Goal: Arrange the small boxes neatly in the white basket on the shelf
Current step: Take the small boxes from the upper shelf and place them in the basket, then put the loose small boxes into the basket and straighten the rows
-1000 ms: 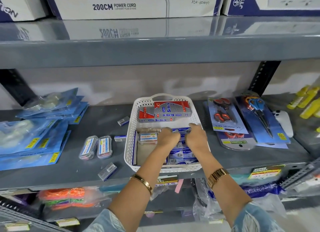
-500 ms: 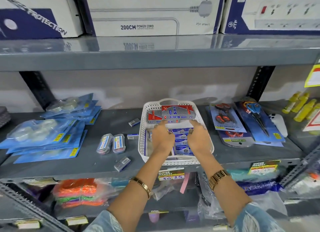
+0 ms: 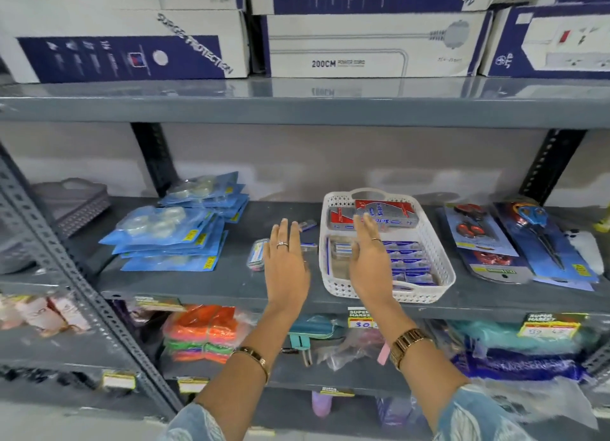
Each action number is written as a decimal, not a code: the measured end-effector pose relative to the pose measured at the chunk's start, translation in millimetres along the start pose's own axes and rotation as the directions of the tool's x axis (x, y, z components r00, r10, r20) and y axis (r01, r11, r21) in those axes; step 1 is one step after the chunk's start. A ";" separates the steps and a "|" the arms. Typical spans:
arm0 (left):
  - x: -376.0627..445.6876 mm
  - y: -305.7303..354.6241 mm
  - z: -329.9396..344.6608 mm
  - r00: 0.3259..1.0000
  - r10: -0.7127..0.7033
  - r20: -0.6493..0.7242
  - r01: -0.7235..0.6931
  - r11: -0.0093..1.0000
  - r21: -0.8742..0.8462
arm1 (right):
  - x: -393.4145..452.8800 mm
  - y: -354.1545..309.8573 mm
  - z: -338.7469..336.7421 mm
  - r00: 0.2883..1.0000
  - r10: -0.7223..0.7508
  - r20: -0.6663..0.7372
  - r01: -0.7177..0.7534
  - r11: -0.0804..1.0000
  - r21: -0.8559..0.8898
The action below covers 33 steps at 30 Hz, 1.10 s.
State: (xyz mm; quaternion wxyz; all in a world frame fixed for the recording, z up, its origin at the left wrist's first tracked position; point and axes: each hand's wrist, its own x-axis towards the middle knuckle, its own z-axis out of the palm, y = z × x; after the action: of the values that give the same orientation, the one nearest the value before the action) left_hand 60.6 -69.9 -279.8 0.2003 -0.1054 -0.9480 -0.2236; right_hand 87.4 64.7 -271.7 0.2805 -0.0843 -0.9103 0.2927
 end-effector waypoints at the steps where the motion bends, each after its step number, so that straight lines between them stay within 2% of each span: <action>1: -3.0 -8.5 -2.1 1.000 -0.011 0.006 0.011 1.000 0.026 | -1.6 -5.5 5.9 0.999 -0.032 0.015 0.032 0.999 -0.017; 5: -13.3 -41.3 -7.6 0.997 -0.063 0.048 0.058 0.994 0.098 | -8.4 -27.9 30.9 0.989 -0.110 0.104 0.110 0.994 0.000; 13: -16.5 -85.9 -14.3 0.977 -0.181 0.117 0.162 0.974 0.158 | -5.6 -50.1 73.3 0.949 -0.177 0.260 0.175 0.984 0.033; 22: 0.3 -98.7 0.8 0.944 -0.272 0.186 0.257 0.961 0.097 | 13.8 -57.4 113.8 0.877 -0.175 0.447 0.182 0.983 0.028; 26: 13.2 -102.9 15.3 0.921 -0.308 0.239 0.310 0.950 0.034 | 31.1 -57.9 130.3 0.853 -0.187 0.487 0.215 0.977 -0.001; 33: 30.7 -109.6 40.4 0.893 -0.376 0.246 0.391 0.920 -0.013 | 70.8 -53.7 155.4 0.802 -0.188 0.566 0.258 0.965 -0.046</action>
State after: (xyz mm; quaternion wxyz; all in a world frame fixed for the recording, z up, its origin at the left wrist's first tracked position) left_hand -12.1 -143.8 -341.7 0.0333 0.0513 -0.9599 -0.2736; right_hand -57.7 -32.0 -312.2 0.0298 0.0957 -0.9717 0.2140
